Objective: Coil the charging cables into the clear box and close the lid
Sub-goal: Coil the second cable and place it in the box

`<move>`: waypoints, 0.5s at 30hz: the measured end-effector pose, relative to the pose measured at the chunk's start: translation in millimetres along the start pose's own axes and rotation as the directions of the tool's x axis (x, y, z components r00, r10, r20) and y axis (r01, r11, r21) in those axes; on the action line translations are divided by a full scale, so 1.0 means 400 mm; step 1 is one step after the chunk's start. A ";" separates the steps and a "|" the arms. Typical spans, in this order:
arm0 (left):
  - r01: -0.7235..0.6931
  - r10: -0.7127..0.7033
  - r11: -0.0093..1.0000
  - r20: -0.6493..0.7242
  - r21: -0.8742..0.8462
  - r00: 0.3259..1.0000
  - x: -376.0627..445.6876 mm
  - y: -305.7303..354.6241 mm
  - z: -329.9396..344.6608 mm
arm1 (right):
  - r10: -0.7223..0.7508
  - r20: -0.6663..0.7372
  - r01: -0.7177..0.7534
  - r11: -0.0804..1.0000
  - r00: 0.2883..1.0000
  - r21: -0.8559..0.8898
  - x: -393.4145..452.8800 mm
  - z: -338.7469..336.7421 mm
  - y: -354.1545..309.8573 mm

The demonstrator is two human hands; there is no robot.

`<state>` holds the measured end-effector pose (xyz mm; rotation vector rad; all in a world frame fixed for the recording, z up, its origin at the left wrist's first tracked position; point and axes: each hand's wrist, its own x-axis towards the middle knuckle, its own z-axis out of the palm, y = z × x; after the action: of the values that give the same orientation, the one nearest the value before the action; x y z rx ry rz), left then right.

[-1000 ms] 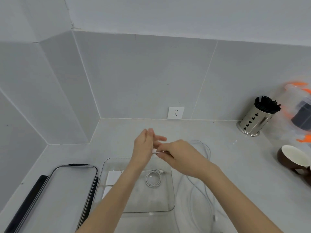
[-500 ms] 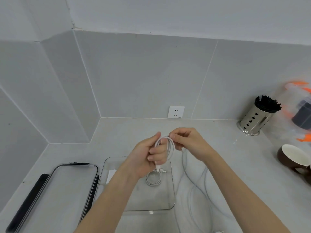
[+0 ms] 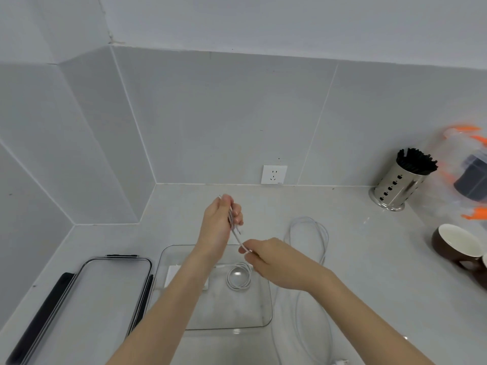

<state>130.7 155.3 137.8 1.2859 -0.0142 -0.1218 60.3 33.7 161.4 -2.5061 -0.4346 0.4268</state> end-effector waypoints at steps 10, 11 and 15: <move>0.077 -0.219 0.929 0.367 0.363 0.904 -0.085 -0.027 0.015 | -0.108 -0.175 0.103 0.994 0.979 -0.037 0.001 -0.143 -0.015; 0.169 -0.287 0.936 0.392 0.309 0.874 -0.089 -0.019 0.017 | -0.098 -0.215 0.121 0.988 0.972 0.095 0.003 -0.150 -0.006; 0.467 -0.418 0.883 0.531 0.046 0.737 -0.100 0.004 0.011 | -0.078 -0.289 0.204 0.875 0.954 0.438 0.018 -0.136 0.037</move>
<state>90.7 155.3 142.7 1.1077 -0.1733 -0.8873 90.8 -0.6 194.8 -2.0083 -0.3574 0.1132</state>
